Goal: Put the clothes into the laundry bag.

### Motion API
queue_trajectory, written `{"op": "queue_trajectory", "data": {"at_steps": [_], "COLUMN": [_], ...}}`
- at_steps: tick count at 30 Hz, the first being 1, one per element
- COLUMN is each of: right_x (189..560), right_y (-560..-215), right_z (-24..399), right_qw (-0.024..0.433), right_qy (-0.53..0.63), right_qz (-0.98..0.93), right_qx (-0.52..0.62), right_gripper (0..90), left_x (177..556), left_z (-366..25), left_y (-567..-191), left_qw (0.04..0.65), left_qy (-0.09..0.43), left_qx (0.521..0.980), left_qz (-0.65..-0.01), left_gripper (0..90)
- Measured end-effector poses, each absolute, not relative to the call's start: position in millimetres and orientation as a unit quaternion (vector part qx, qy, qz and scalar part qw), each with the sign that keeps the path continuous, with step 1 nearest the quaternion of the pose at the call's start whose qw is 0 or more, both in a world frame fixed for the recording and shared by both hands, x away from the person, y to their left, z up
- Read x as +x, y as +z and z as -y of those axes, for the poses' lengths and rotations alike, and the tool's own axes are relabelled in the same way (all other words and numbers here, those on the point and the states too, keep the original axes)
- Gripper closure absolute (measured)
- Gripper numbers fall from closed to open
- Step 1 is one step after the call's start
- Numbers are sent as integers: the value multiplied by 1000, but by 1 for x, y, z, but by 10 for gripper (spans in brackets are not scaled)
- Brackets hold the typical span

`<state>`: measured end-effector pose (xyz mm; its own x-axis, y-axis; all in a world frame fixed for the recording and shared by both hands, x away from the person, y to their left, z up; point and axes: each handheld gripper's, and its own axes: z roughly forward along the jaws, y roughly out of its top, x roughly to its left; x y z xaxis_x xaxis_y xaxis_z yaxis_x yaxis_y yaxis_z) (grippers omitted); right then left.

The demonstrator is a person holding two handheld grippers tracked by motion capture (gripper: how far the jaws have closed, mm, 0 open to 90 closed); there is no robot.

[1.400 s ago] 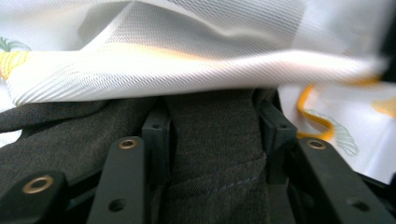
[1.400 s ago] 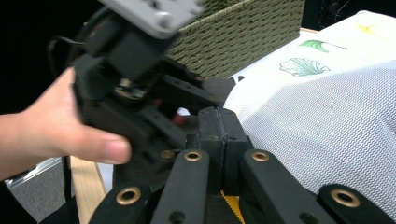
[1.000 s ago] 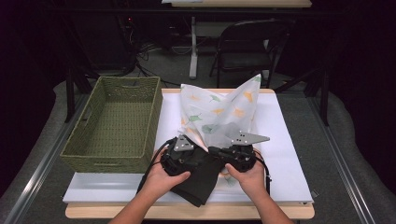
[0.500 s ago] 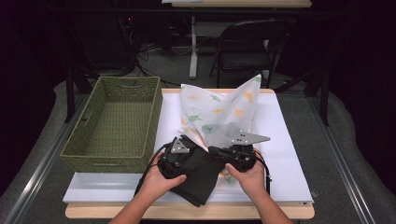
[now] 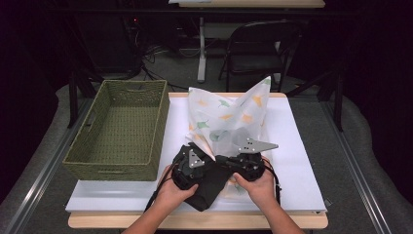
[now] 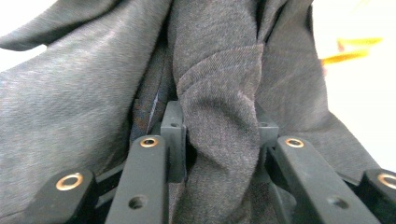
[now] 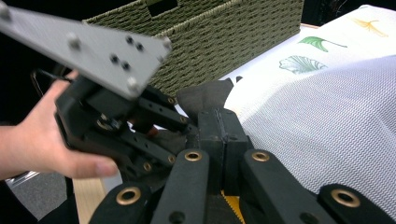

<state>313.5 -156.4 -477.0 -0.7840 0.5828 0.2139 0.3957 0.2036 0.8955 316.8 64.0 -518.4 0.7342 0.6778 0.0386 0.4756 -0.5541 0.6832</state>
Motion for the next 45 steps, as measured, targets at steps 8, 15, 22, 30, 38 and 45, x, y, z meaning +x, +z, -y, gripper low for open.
{"op": "queue_trajectory", "data": {"at_steps": [8,15,22,30,38,45], "right_x": [307,299,304,305,310,314], "right_y": [-461,-453,-463,-466,-467,-469], "right_z": [159,152,153,152,162,168], "right_qw": [87,82,73,76,96,98], "right_qy": [566,577,565,557,554,554], "right_qz": [-763,-760,-764,-769,-765,-760], "right_qx": [301,287,303,304,313,325], "right_gripper": [900,900,900,900,900,900], "left_x": [307,324,358,376,356,334], "left_z": [-74,-62,-45,-36,-46,-61], "left_y": [-477,-468,-492,-522,-503,-485], "left_qw": [382,381,382,384,400,398], "left_qy": [139,124,99,83,78,104], "left_qx": [851,849,835,824,829,838], "left_qz": [-334,-344,-383,-407,-384,-357], "left_gripper": [695,692,683,637,461,430]}}
